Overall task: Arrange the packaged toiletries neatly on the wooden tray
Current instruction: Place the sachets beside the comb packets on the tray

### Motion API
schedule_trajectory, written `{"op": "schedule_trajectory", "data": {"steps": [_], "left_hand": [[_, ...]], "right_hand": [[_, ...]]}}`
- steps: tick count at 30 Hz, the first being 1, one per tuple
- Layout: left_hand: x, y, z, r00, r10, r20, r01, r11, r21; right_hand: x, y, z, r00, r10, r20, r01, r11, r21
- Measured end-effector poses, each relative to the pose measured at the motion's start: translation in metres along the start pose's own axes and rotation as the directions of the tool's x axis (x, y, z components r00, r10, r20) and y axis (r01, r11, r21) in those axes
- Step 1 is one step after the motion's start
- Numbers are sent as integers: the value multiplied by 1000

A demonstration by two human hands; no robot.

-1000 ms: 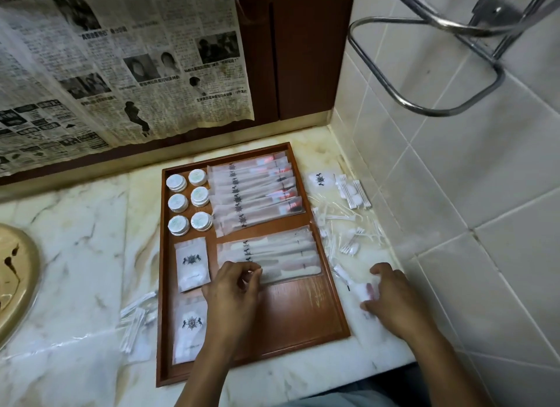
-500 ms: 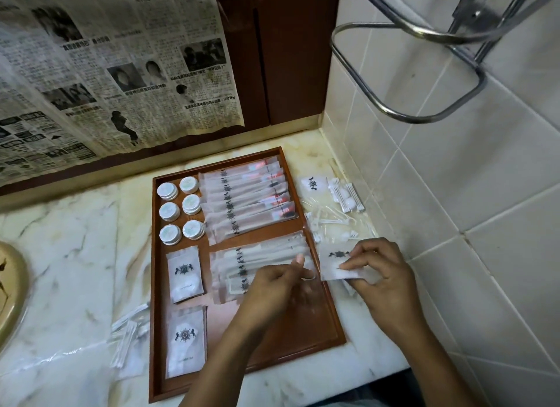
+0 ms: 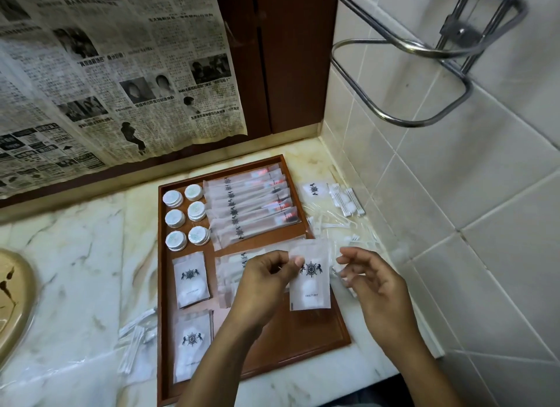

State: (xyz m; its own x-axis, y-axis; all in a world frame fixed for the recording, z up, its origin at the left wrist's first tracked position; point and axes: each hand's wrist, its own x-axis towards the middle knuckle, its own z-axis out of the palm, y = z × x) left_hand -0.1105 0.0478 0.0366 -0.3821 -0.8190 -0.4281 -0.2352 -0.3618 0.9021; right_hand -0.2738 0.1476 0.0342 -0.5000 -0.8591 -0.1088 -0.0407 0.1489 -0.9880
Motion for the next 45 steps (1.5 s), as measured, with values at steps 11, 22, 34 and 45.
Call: {"op": "schedule_trajectory", "data": {"steps": [11,22,34,45], "left_hand": [[-24,-14,-18,999,38,-3,-38,999,-13],[-40,-33,-47,993,39,-108,-48,996,-80],[-60,-48,-71,975,-13,-223,-5,997,-81],[-77,-67,-103,966,-17,-258,25,999,31]], "right_hand": [[-3,-2,35,962,265,-63,-254,956,147],[-21,0,61,941,314,125,-328,937,118],[-39,6,86,956,290,39,-291,957,18],[-49,13,112,943,308,122,-295,948,-119]]}}
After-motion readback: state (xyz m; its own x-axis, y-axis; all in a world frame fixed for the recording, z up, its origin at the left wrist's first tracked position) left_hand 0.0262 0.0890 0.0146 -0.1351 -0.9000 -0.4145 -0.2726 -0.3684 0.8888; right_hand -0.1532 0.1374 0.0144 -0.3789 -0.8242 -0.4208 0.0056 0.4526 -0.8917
